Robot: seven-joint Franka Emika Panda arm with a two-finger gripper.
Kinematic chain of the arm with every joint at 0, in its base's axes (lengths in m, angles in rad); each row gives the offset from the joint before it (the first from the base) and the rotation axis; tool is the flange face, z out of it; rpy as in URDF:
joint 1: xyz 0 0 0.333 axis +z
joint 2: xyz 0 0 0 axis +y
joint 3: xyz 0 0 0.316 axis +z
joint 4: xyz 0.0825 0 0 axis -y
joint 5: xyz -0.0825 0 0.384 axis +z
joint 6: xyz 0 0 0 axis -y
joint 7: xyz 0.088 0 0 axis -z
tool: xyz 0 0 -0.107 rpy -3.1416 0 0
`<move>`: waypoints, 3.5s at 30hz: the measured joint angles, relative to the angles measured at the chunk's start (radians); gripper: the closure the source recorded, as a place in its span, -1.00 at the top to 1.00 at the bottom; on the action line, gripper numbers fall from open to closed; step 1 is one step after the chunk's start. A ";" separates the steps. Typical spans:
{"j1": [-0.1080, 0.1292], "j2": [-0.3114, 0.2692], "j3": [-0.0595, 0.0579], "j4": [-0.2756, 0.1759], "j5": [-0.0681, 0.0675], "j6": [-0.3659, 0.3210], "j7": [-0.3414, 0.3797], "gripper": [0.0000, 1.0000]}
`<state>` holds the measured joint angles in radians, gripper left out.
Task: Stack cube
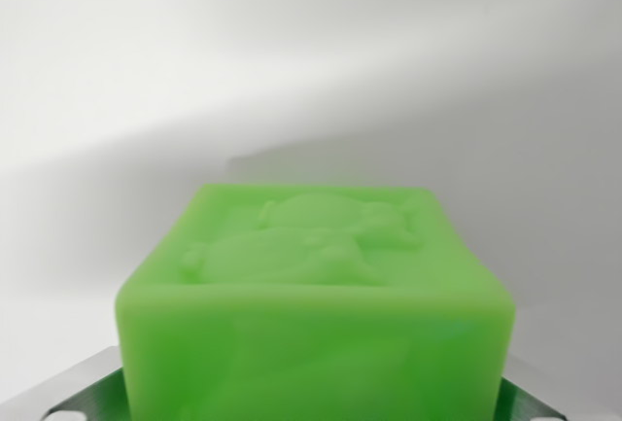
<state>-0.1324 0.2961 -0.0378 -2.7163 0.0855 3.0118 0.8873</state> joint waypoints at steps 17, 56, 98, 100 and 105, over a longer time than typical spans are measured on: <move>0.030 -0.151 -0.039 -0.030 -0.037 -0.118 0.026 -1.00; 0.075 -0.237 -0.019 0.073 -0.075 -0.306 0.045 -1.00; 0.138 -0.154 0.016 0.289 -0.076 -0.438 0.001 -1.00; 0.141 -0.148 0.017 0.303 -0.076 -0.446 -0.003 -1.00; 0.147 -0.135 0.020 0.331 -0.077 -0.462 -0.009 -1.00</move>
<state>0.0148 0.1608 -0.0174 -2.3852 0.0088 2.5494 0.8780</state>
